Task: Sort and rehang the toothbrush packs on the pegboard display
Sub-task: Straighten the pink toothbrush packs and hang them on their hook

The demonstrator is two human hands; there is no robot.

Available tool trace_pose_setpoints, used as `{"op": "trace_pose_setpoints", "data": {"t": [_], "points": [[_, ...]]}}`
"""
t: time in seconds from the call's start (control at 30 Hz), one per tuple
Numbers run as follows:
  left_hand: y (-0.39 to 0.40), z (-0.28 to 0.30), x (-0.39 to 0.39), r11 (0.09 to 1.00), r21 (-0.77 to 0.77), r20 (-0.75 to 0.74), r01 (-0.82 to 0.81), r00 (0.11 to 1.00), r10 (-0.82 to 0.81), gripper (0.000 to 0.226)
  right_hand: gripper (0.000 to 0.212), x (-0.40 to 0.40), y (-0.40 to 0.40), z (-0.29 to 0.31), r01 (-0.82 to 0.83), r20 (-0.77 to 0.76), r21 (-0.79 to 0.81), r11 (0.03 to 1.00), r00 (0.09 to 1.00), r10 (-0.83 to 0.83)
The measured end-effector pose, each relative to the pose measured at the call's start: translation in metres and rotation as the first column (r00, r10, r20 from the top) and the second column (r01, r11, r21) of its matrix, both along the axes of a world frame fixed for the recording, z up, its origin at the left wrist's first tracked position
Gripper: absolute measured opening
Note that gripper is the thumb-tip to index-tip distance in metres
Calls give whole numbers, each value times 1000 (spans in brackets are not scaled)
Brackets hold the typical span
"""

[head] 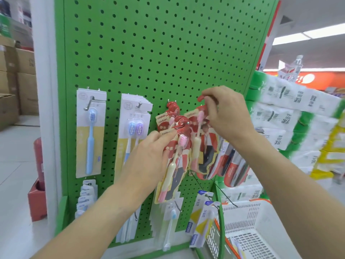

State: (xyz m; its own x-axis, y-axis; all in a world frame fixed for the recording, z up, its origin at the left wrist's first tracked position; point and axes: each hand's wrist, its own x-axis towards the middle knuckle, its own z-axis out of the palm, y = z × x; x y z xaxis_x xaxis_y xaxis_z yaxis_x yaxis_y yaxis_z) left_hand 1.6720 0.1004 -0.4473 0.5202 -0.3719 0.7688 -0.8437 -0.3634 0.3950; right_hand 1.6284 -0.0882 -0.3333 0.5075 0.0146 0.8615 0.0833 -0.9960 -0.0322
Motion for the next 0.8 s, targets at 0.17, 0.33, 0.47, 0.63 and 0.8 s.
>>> {"op": "trace_pose_setpoints", "data": {"t": [0.17,0.33,0.47,0.63,0.8], "points": [[1,1,-1,1000,10,-4,-12,1000,12,51,27,-21,-8,-17,0,344,-7,1000,939,3],[8,1,-10,993,63,-5,-98,995,98,51,20,-54,-1,-49,-119,302,83,989,949,89],[15,5,-33,976,-188,67,-110,990,125,18,20,-74,12,-96,-215,204,208,954,964,172],[21,-28,-82,976,-158,-30,149,987,-155,12,11,-88,41,-168,-317,87,414,854,947,309],[30,-92,-77,949,204,-424,241,895,-136,24,16,-90,59,-226,-268,-148,744,612,827,543]]}}
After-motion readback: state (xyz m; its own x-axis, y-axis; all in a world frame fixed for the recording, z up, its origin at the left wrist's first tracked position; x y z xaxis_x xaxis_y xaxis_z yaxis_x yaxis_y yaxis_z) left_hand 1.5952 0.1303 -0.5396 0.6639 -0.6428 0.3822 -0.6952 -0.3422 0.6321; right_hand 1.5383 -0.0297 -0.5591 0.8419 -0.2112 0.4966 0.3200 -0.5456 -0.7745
